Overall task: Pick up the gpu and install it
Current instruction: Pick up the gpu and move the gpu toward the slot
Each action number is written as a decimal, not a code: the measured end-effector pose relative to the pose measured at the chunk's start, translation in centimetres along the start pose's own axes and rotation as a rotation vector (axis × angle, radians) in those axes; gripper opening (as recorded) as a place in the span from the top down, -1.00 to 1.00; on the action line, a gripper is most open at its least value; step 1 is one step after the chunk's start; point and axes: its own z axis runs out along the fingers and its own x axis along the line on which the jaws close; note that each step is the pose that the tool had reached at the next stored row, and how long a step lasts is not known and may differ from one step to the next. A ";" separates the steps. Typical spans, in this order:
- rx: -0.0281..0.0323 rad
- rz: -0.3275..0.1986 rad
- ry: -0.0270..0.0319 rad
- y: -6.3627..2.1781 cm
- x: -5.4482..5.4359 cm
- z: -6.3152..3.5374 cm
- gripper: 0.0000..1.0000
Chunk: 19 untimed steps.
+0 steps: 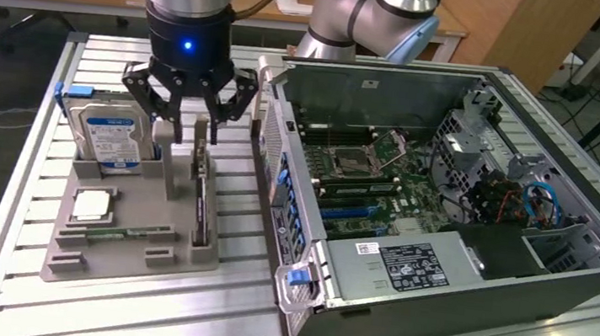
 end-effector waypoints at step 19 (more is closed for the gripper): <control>0.0004 -0.001 0.0000 -1.03 -0.3 2.95 0.06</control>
